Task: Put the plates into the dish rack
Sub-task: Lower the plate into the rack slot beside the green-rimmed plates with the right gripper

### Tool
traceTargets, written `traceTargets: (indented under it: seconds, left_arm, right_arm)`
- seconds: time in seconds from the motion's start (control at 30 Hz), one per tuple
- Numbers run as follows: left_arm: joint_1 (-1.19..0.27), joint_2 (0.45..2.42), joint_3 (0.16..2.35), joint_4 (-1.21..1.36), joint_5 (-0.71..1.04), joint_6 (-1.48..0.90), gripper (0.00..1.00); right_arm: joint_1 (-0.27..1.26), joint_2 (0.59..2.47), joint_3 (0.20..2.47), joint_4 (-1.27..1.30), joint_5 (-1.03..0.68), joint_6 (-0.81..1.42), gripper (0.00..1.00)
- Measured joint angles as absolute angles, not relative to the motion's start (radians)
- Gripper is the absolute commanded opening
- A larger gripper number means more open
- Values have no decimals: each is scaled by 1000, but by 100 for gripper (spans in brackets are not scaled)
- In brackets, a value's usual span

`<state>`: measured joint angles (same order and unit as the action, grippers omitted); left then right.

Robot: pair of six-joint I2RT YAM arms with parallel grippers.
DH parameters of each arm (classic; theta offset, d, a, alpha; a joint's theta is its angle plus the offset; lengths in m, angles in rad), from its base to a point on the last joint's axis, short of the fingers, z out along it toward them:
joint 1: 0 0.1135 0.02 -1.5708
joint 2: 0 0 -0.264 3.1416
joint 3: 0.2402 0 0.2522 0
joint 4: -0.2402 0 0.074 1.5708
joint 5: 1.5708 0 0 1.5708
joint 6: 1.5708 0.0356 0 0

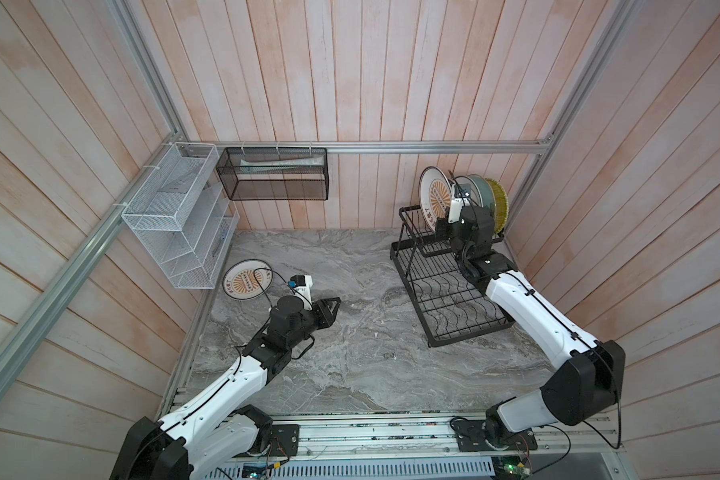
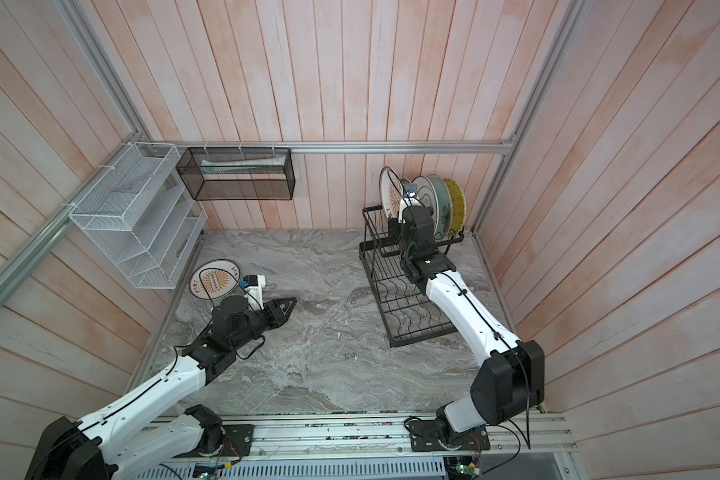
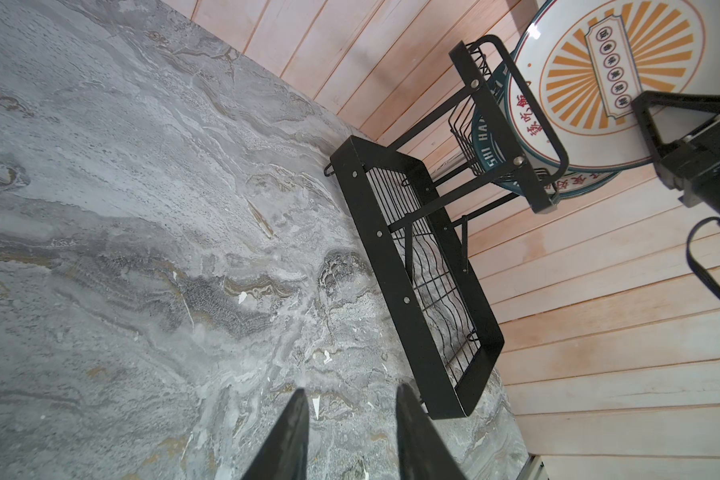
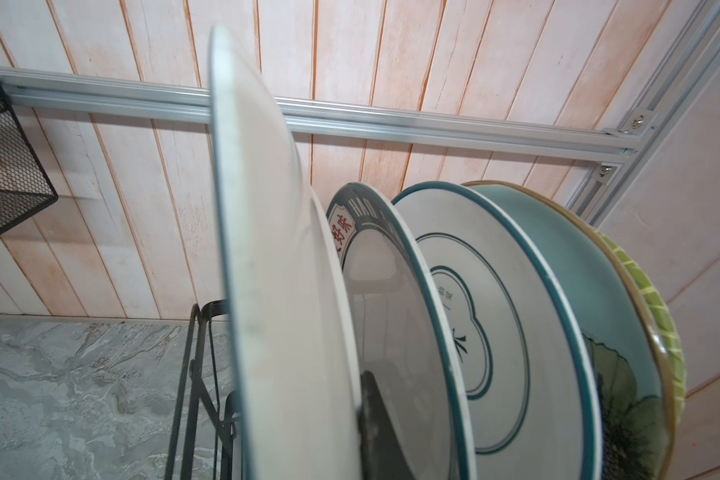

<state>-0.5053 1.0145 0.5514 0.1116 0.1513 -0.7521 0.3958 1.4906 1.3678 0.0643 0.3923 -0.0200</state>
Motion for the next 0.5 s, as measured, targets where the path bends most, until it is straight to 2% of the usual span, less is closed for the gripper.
traceTargets:
  seconds: [0.5]
  left_arm:
    - [-505, 1032, 560, 112, 152, -752, 36]
  right_arm:
    - [384, 1512, 1360, 92, 392, -23, 0]
